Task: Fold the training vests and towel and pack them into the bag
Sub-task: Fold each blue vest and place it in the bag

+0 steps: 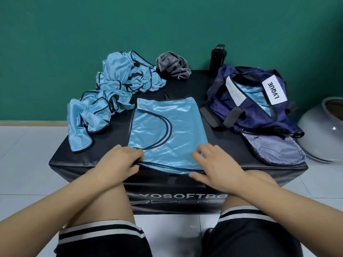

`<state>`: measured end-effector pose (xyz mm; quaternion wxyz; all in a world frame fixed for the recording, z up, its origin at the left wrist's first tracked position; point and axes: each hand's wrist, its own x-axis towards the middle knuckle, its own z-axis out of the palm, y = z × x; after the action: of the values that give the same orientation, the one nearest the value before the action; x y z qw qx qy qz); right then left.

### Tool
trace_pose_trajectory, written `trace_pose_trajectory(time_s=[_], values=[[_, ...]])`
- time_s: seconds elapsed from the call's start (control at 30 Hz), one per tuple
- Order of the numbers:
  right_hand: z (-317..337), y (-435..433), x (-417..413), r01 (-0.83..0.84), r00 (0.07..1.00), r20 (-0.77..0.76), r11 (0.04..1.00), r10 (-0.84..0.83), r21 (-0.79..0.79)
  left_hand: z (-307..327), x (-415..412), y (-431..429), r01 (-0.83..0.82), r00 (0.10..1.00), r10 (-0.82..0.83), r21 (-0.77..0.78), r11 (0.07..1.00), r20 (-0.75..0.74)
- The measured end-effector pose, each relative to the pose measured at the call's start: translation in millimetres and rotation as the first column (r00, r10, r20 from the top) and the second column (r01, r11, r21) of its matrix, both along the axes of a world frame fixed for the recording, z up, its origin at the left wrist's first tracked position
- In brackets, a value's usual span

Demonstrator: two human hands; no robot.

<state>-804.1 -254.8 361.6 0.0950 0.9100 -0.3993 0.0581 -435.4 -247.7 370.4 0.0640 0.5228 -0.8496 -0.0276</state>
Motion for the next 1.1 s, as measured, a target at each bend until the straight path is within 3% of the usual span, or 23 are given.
trace_pose_trajectory(time_s=[0.17, 0.4, 0.57, 0.63, 0.73, 0.87, 0.97, 1.1], values=[[-11, 2, 0, -0.062, 0.984, -0.165, 0.998, 0.066, 0.032, 7, 1, 2, -0.026, 0.992, 0.03, 0.036, 0.999, -0.125], [-5, -13, -9, 0.004, 0.998, 0.069, 0.999, -0.001, -0.035, 16, 6, -1, -0.083, 0.948, 0.118, 0.128, 0.988, -0.295], [21, -25, -15, 0.124, 0.987, 0.111, 0.989, -0.115, -0.077, 23, 2, -5, -0.123, 0.898, 0.167, 0.132, 0.983, -0.406], [27, -29, -17, 0.167, 0.977, 0.132, 0.986, -0.165, -0.001, 25, 1, -8, -0.138, 0.874, 0.193, 0.154, 0.978, -0.446], [42, -28, -20, 0.145, 0.929, 0.287, 0.945, -0.232, 0.291, 27, 3, -11, -0.162, 0.826, 0.25, 0.212, 0.964, -0.504], [67, -32, -27, 0.016, 0.864, 0.365, 0.745, -0.346, 0.667, 30, 6, -14, -0.193, 0.759, 0.32, 0.273, 0.942, -0.567], [78, -45, -27, -0.031, 0.804, 0.419, 0.674, -0.422, 0.738, 31, 4, -20, -0.197, 0.767, 0.322, 0.274, 0.941, -0.555], [88, -77, -15, 0.051, 0.69, 0.497, 0.721, -0.526, 0.691, 35, -1, -45, -0.253, 0.736, 0.354, 0.251, 0.934, -0.577]])
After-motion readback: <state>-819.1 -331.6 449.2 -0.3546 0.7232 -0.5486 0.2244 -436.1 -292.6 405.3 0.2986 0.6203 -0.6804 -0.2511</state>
